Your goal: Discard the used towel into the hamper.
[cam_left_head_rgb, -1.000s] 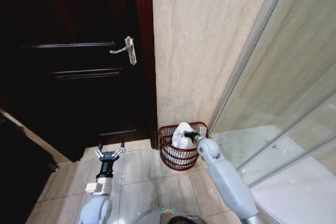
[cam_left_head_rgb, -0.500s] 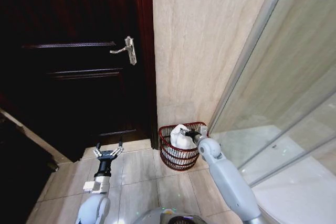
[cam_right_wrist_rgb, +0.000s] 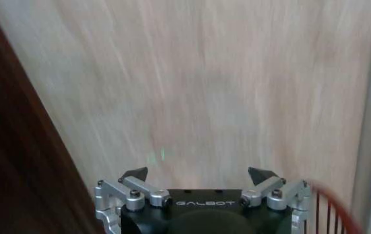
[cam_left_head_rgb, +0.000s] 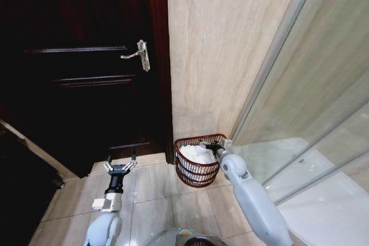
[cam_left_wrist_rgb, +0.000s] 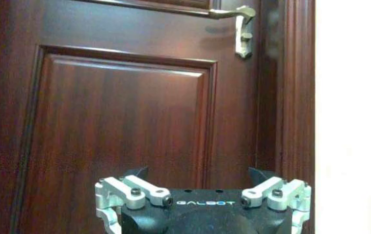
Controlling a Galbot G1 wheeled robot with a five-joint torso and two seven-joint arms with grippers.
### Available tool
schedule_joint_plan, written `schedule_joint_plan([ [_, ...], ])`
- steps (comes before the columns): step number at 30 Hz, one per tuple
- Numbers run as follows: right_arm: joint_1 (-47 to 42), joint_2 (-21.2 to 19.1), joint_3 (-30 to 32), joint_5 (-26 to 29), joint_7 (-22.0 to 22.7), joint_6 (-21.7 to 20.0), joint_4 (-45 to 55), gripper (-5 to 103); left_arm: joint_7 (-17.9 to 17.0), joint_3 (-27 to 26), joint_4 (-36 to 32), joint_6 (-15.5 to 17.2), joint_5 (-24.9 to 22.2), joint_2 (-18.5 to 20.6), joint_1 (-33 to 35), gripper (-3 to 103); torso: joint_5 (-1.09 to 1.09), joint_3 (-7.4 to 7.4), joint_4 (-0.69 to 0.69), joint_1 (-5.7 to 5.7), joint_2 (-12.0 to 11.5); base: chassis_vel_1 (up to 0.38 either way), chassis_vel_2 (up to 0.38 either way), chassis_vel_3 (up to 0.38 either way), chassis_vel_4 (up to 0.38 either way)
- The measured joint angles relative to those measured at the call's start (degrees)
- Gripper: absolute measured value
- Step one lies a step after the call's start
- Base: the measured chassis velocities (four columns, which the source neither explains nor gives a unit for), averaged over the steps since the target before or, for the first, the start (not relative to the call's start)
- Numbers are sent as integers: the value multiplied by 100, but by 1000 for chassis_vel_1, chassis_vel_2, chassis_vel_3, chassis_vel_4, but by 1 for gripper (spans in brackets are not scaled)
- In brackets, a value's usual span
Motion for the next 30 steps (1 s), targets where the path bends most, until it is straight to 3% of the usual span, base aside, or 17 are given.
schedule_joint_plan([
  [2, -104, -2, 20, -147, -44, 225, 81, 100, -22, 2, -25, 32, 4, -20, 14, 100, 1, 0, 0, 0, 0, 0, 0, 0, 0],
  [3, -412, -25, 106, -604, -239, 808, 289, 100, -93, 10, -130, 157, 21, -90, 66, 100, 1, 0, -1, 0, 0, 0, 0, 0, 0],
  [4, -604, -35, 192, -884, -360, 1092, 388, 100, -145, 27, -200, 247, 26, -115, 99, 100, 1, 0, 0, 0, 0, 0, 0, 0, 0],
  [8, -915, -29, 353, -1269, -502, 1519, 533, 100, -206, 39, -305, 390, 42, -143, 129, 100, 1, 0, -1, 0, 0, 0, 0, 0, 0],
  [9, -1292, 40, 642, -1630, -610, 2020, 688, 100, -231, -2, -443, 561, 70, -157, 136, 100, 2, 0, -1, 0, 0, 0, 0, 0, 0],
  [11, -1694, 184, 1009, -1936, -754, 2385, 872, 100, -287, -52, -562, 782, 171, -202, 117, 100, 2, -1, -1, 0, 0, 0, 0, 0, 0],
  [13, -1832, 254, 1143, -2027, -821, 2472, 954, 100, -319, -44, -595, 845, 228, -224, 115, 100, 2, 0, -2, 0, 0, 0, 0, 0, 0],
  [15, -2389, 560, 1655, -2262, -1214, 2630, 1264, 100, -384, 98, -720, 1068, 361, -256, 153, 100, 2, 0, 0, 0, 0, 0, 0, 0, 0],
  [18, -2713, 717, 1910, -2359, -1452, 2716, 1405, 100, -388, 191, -774, 1163, 380, -237, 176, 100, 1, 0, 0, 0, 1, 0, 0, 0, 0],
  [20, -3281, 1041, 2281, -2546, -1732, 2981, 1591, 100, -332, 294, -822, 1260, 408, -170, 191, 100, 2, 0, -2, 0, 1, 0, 0, 0, 0],
  [24, -3814, 1385, 2519, -2723, -1832, 3280, 1808, 100, -292, 335, -841, 1362, 407, -60, 213, 100, 0, 0, -1, -1, 1, 0, 0, 0, 0],
  [30, -4134, 1498, 2530, -2767, -1798, 3595, 1883, 100, -266, 295, -716, 1304, 261, 44, 183, 100, 0, 0, -1, 0, 1, 0, 0, 0, 0],
])
